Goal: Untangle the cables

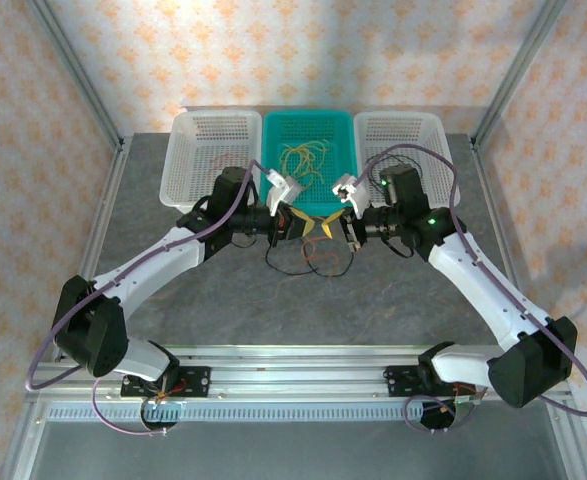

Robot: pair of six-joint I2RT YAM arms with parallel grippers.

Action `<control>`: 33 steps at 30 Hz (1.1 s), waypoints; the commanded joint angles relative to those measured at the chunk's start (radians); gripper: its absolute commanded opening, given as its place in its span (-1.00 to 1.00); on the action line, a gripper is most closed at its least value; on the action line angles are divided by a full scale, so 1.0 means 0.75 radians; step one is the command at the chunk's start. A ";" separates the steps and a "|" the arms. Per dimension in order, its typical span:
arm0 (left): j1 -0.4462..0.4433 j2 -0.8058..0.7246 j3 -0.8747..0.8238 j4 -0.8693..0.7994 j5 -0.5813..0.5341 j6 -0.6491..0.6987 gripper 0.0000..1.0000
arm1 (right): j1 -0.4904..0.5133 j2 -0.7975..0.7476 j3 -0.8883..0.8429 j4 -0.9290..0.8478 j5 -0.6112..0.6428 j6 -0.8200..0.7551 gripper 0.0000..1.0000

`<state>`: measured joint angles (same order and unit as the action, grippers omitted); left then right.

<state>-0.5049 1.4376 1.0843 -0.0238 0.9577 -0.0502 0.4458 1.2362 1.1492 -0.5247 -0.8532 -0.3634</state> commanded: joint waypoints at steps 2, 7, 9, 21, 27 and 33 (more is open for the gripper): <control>-0.008 -0.049 0.007 0.020 -0.052 0.000 -1.00 | -0.007 -0.027 0.026 0.024 0.025 0.024 -0.92; 0.005 -0.110 0.002 0.053 -0.247 -0.058 -1.00 | -0.007 -0.055 -0.005 0.122 0.088 0.117 -0.14; 0.033 -0.137 -0.009 0.076 -0.319 -0.081 -1.00 | -0.007 -0.061 -0.021 0.157 0.111 0.149 0.03; 0.250 -0.196 0.005 0.243 -0.604 -0.246 -1.00 | 0.054 -0.201 -0.287 0.612 0.504 0.517 0.21; 0.356 -0.151 0.078 0.235 -0.730 -0.319 -1.00 | 0.192 -0.196 -0.383 0.702 0.717 0.650 0.21; 0.434 -0.074 0.173 0.222 -0.725 -0.334 -1.00 | 0.330 -0.161 -0.465 0.842 0.921 0.817 0.21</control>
<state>-0.1989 1.3495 1.1618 0.1120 0.4324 -0.2779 0.6601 1.1069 0.8158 -0.0002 -0.2935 0.1574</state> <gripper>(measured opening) 0.049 0.606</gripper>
